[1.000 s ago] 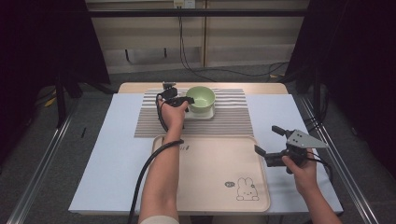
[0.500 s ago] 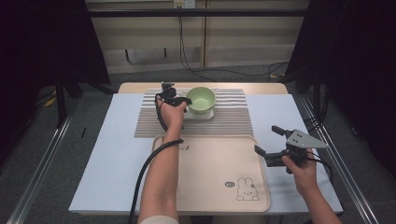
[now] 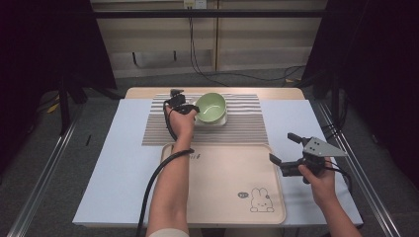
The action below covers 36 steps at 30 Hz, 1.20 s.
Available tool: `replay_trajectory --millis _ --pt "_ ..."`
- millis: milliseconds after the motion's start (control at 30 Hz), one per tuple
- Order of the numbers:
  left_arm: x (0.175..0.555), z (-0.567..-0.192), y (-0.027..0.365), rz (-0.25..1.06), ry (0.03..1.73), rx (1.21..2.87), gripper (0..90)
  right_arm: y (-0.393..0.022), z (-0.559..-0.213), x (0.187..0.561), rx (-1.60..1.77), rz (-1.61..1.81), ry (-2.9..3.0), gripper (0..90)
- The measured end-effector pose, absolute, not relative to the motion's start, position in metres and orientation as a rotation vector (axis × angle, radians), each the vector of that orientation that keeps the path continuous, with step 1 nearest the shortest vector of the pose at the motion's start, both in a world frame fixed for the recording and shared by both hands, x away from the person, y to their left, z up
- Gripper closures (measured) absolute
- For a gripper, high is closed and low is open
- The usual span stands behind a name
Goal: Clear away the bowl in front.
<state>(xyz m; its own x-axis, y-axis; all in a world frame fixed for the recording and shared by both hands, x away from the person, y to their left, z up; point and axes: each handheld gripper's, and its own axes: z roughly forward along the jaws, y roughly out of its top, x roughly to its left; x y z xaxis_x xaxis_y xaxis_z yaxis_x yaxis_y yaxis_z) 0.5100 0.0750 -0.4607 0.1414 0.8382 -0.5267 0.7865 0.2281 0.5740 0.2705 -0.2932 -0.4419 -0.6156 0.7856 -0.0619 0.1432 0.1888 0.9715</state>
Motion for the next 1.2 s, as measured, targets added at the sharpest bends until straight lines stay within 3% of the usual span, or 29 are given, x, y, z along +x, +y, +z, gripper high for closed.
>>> replay_trajectory --millis 633,1200 --pt "0.504 -0.437 0.085 0.073 1.567 1.538 84.7 -0.294 -0.441 0.270 0.865 1.460 1.893 1.5" --pt "0.472 -0.416 0.107 -0.047 1.492 1.632 84.9 -0.293 -0.442 0.271 0.862 1.456 1.895 1.5"
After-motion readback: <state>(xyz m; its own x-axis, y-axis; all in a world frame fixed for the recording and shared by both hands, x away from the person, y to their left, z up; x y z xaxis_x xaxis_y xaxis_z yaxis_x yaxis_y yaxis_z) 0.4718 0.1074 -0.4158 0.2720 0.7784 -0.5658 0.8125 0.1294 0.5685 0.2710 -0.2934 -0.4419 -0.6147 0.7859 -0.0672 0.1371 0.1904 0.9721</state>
